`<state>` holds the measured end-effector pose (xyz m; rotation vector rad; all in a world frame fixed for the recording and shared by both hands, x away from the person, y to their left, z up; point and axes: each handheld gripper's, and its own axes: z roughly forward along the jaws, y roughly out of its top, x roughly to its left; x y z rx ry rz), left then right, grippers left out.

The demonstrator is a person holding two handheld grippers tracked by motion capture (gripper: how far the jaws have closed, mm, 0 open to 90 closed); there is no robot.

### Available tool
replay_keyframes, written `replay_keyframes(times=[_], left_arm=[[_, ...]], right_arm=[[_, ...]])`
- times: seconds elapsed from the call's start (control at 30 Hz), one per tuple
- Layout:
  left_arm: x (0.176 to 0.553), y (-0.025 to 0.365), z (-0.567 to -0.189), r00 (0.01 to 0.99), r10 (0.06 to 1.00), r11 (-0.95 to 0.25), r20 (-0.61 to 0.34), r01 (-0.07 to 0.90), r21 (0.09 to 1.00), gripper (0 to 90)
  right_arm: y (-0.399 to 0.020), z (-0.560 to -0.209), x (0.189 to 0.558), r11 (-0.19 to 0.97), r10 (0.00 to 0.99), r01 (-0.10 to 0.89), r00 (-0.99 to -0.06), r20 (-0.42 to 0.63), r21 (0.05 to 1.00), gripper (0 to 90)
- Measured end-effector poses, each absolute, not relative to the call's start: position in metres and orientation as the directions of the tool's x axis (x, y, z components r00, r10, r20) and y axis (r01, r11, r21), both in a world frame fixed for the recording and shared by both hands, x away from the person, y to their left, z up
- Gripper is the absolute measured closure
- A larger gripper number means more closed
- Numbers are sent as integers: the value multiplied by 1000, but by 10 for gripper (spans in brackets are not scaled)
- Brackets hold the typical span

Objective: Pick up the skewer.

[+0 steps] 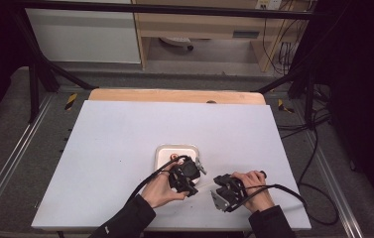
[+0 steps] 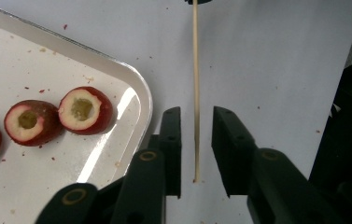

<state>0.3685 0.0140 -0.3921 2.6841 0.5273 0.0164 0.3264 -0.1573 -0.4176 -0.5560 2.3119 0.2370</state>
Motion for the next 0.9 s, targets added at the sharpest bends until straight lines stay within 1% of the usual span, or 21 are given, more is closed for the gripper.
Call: replay_keyframes(times=[0.03, 0.13, 0.27, 0.4, 0.47, 0.6, 0.63, 0.7, 0.8, 0.9], left_arm=[[370, 12, -393, 928, 368, -852, -63, 364, 377, 774], [372, 7, -394, 930, 361, -857, -72, 361, 368, 831], [373, 3, -396, 931, 358, -859, -66, 356, 367, 871], [372, 3, -397, 928, 366, -861, -69, 366, 354, 881], [371, 2, -397, 929, 365, -864, -57, 361, 351, 884], [370, 3, -397, 930, 366, -864, -39, 355, 357, 886], [369, 4, -397, 930, 367, -865, -31, 353, 356, 886], [368, 7, -397, 928, 373, -862, -19, 354, 362, 886], [365, 15, -396, 922, 388, -853, -3, 360, 377, 886], [364, 24, -398, 919, 395, -839, 3, 359, 408, 885]], right_arm=[[-156, -417, 328, 879, -344, -476, -621, -704, -9, 890], [-153, -416, 327, 872, -359, -489, -607, -710, -23, 890], [-151, -415, 326, 867, -375, -497, -594, -711, -42, 890], [-151, -415, 325, 860, -384, -508, -582, -717, -48, 890], [-151, -415, 323, 870, -369, -492, -591, -717, -43, 890], [-149, -414, 325, 862, -380, -505, -585, -717, -45, 884], [-150, -414, 324, 872, -356, -488, -597, -719, -26, 870], [-151, -411, 326, 902, -292, -432, -631, -719, 13, 799], [-159, -406, 331, 927, -151, -349, -677, -720, 134, 673], [-171, -403, 336, 937, 5, -239, -717, -697, 253, 549]])
